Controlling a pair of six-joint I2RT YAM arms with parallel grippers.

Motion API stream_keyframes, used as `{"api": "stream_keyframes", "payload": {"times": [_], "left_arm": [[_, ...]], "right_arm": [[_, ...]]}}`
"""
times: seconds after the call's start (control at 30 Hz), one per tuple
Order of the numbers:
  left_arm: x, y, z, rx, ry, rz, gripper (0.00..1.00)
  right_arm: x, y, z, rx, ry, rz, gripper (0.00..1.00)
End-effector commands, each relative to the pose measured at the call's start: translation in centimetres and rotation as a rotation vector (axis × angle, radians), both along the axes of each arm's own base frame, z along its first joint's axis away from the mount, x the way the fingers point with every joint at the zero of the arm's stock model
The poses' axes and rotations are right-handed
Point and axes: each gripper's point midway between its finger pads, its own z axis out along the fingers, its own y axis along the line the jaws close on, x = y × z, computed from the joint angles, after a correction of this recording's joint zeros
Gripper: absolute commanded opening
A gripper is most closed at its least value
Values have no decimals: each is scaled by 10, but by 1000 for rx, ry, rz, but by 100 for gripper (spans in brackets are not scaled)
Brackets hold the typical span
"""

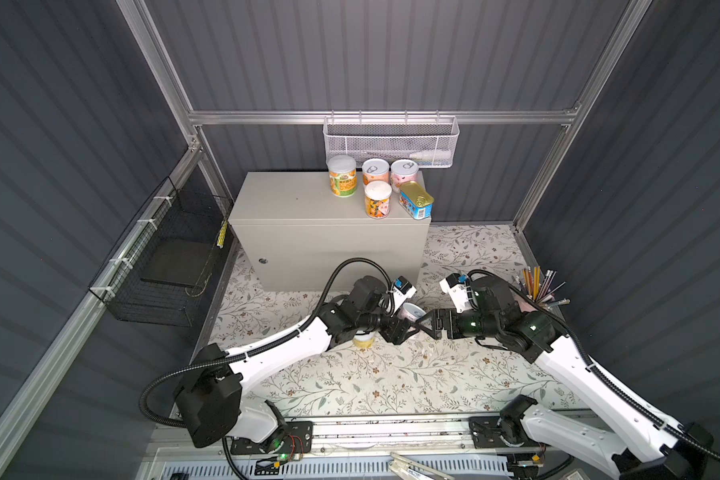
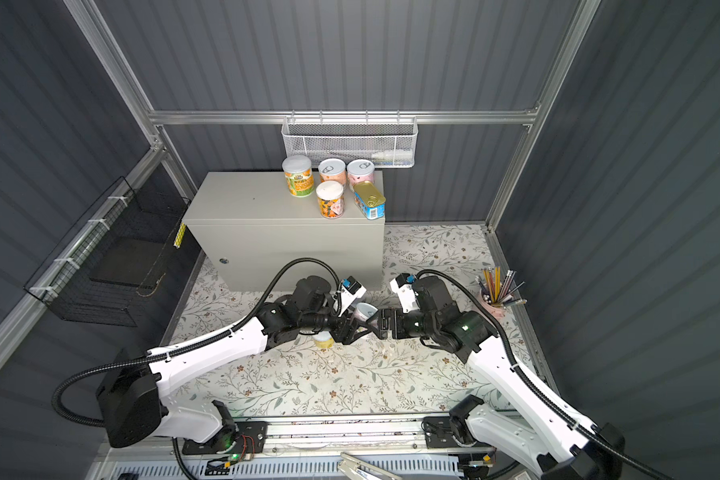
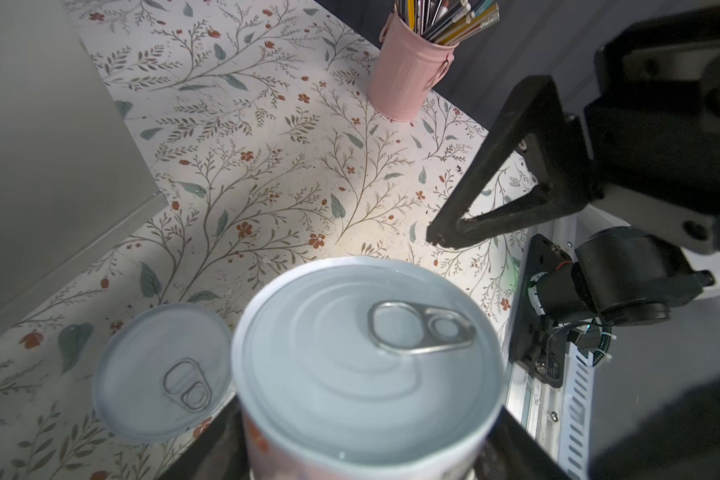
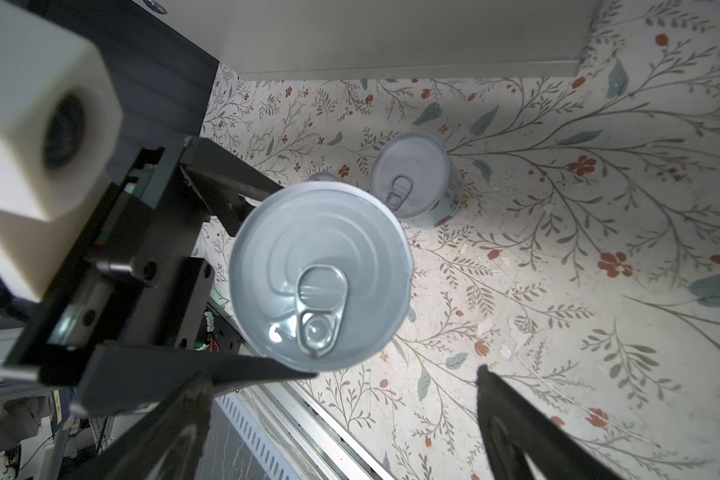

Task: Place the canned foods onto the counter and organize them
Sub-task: 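Open the right gripper and draw it back while the left gripper holds the can, then carry the pink can with the left gripper up onto the cabinet top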

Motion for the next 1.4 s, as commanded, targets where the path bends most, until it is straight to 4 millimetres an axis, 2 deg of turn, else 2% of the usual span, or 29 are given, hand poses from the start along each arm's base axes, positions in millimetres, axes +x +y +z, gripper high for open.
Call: {"api": "stream_keyframes", "payload": {"times": [0.0, 0.13, 0.27, 0.57, 0.83, 0.97, 1.0, 1.03, 1.1, 1.17, 1.37], "left_arm": [[6, 1, 57, -85, -111, 17, 40], [9, 10, 71, -64, -148, 42, 40], [12, 25, 95, -40, -201, 92, 40], [34, 84, 149, 33, -429, 334, 42], [52, 126, 206, 47, -610, 537, 45], [70, 156, 240, 28, -678, 686, 42], [76, 162, 242, 23, -680, 713, 42], [79, 171, 262, -20, -691, 747, 42], [92, 188, 275, -54, -683, 807, 42], [99, 192, 286, -74, -698, 828, 42], [126, 174, 302, -46, -738, 797, 42]], "right_arm": [[2, -11, 9, -27, -56, -37, 99], [5, -22, 17, -41, -116, -79, 99], [16, -29, 26, -55, -170, -117, 99], [42, -34, 43, -71, -256, -190, 99], [48, -31, 37, -87, -248, -176, 99], [45, -33, 30, -87, -239, -176, 99], [44, -33, 29, -86, -238, -172, 99], [44, -33, 28, -84, -238, -170, 99], [42, -34, 27, -86, -238, -169, 99], [42, -37, 25, -94, -239, -177, 99], [38, -41, 20, -96, -236, -176, 99]]}}
